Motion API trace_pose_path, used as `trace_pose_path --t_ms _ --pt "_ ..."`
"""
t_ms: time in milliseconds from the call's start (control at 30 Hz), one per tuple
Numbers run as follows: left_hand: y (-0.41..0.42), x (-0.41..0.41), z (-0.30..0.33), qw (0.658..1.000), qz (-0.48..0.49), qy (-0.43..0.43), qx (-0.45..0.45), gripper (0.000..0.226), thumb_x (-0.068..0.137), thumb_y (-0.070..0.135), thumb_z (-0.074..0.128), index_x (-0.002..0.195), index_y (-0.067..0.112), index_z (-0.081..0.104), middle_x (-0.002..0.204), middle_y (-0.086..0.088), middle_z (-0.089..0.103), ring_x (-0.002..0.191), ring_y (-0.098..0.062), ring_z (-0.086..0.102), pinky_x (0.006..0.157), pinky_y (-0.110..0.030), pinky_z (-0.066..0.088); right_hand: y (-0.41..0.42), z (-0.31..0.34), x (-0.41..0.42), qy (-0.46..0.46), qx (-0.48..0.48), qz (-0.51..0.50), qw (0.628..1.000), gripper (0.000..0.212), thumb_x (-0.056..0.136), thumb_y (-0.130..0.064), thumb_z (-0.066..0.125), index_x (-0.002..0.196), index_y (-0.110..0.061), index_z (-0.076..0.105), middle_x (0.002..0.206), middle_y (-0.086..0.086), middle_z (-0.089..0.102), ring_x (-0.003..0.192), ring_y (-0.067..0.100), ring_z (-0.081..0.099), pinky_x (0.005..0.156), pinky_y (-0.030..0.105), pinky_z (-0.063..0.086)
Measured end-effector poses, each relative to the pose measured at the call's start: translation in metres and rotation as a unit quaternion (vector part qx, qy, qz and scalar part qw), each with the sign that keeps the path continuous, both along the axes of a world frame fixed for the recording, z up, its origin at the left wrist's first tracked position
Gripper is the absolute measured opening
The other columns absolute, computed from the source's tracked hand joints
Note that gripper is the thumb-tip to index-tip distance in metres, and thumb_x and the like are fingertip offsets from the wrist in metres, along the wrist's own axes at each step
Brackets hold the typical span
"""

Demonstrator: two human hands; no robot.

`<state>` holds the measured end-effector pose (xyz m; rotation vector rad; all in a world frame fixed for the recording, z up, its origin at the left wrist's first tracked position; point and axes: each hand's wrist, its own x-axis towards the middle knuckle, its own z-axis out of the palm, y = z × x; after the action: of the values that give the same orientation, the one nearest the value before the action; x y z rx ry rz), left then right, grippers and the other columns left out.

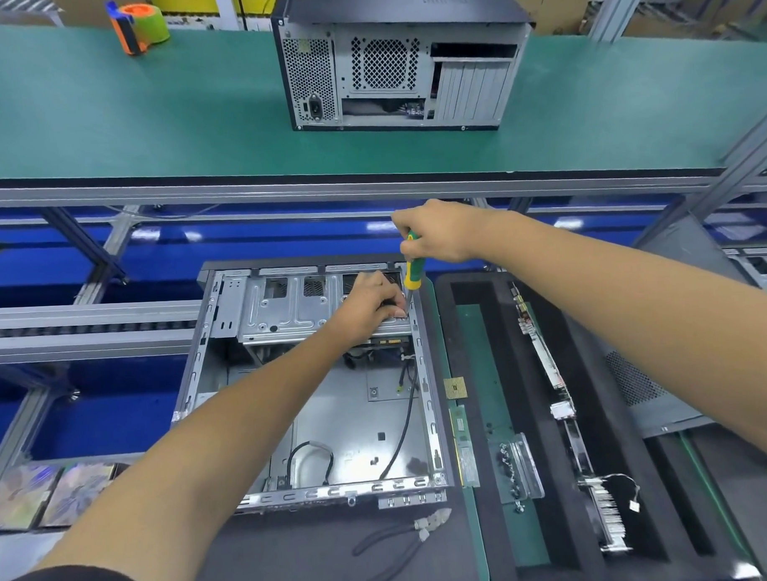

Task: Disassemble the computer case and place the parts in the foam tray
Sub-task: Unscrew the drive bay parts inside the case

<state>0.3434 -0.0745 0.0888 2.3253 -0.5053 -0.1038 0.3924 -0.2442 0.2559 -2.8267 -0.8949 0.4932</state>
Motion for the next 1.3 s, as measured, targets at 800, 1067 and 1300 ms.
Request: trace_pose_path --t_ms 800,1067,1300 --pt "0.009 0.004 -0.005 0.999 -0.011 0.032 -0.017 0.01 0.093 0.023 0.075 0.093 0.033 0.071 0.105 0.009 0.051 0.1 -0.005 0.034 0.095 -0.02 0.029 0.009 0.007 -0.007 0.054 -0.042 0.125 0.99 0.025 0.077 0.01 0.056 0.084 -0.013 0.063 0.089 -0.001 0.049 0.08 0.013 0.047 0.06 0.031 0.034" --pt "0.008 0.003 -0.005 0.999 0.003 0.022 -0.023 0.011 0.085 0.031 0.083 0.095 0.026 0.078 0.106 0.008 0.056 0.105 -0.009 0.041 0.093 -0.017 0.032 0.01 0.015 -0.005 -0.041 -0.184 0.099 0.977 0.018 0.101 -0.035 0.044 0.087 -0.023 0.043 0.078 0.004 0.052 0.063 0.023 0.043 0.054 0.036 0.028" --pt "0.008 0.001 -0.002 0.998 0.017 0.037 -0.041 0.017 0.078 0.036 0.089 0.09 0.028 0.081 0.109 0.005 0.062 0.111 -0.008 0.046 0.095 -0.012 0.031 0.013 0.014 -0.006 0.052 -0.055 0.086 0.993 0.012 0.093 -0.01 0.056 0.082 -0.011 0.051 0.074 0.001 0.057 0.066 0.019 0.044 0.058 0.034 0.033"
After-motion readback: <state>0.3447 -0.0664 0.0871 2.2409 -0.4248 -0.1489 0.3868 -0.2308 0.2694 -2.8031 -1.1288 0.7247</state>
